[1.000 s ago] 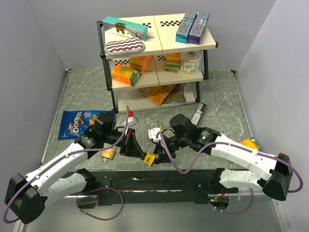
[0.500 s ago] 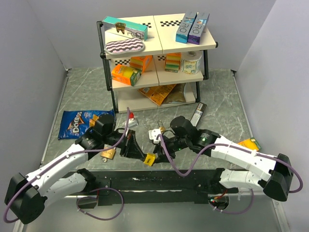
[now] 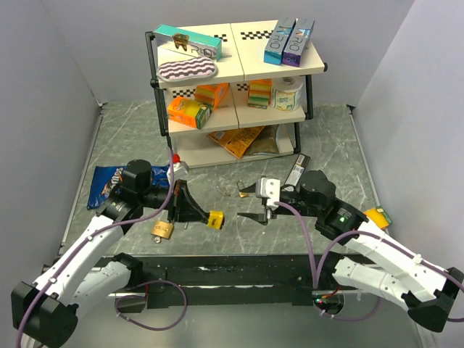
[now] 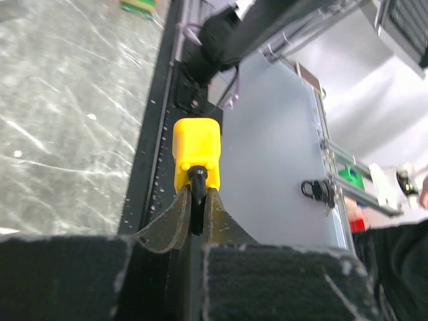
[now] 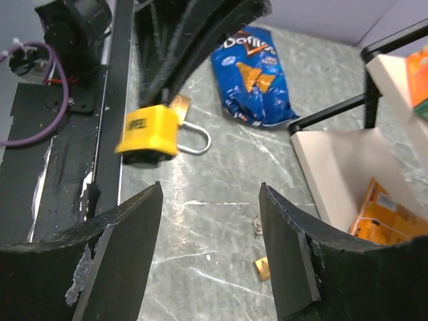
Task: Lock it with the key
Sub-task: Adjust the lock, then place the lock at the center of the board.
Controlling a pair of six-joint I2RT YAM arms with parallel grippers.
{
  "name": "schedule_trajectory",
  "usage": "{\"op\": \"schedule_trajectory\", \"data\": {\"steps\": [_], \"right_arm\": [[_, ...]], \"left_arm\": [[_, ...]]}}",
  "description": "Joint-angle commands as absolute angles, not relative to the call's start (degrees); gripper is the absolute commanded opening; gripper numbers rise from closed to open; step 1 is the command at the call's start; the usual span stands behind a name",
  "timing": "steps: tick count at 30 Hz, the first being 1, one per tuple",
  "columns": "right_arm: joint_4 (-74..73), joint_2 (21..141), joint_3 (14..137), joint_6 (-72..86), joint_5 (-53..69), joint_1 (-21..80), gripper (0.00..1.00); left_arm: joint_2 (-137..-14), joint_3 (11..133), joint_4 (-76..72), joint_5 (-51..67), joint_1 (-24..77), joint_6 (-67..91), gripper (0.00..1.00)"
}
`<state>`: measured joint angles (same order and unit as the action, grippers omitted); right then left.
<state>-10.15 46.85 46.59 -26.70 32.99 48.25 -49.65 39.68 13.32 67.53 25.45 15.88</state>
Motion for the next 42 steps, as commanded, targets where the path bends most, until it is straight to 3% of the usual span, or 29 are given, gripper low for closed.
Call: {"op": "schedule_trajectory", "data": {"steps": [1,6,10,12,17,22,26,38,42], "right_arm": [[-11.24,45.88,46.93,-24.27,32.17,46.41,0.66],[-21.14,51.14,54.55,-17.68,38.48,43.33,0.66],[-24.08,57.72,60.02,-9.78,42.53,42.80,0.77],[-24.08,59.06,62.21,-8.62,39.48,42.89,0.83],[-23.03,60.64,65.04,-14.22,26.04,45.43,0.87],[-25.22,62.65,66.53,-24.69,21.19,51.40,0.89],[-23.04,65.12,64.79,-26.98,19.60,54.22,0.96],[-11.69,70.75,61.00,-32.70,17.58,58.89,0.93],[-9.67,72.07,60.38,-33.48,16.26,59.33,0.86]], "left_arm": [[-49.75,42.63,5.99,73.21,21.80,18.80,0.01],[-50.80,44.38,10.42,70.59,21.80,16.46,0.01],[-53.78,48.16,18.27,68.12,21.80,9.58,0.01],[-55.10,48.51,18.28,66.72,21.80,12.20,0.01],[-57.74,48.34,18.19,61.00,21.88,21.16,0.01],[-58.71,47.90,17.05,56.96,21.97,29.95,0.01],[-58.28,47.81,16.79,55.37,22.06,32.78,0.01],[-57.31,45.79,16.09,52.21,22.15,38.32,0.01],[-56.78,45.44,16.00,51.95,22.15,38.67,0.01]]}}
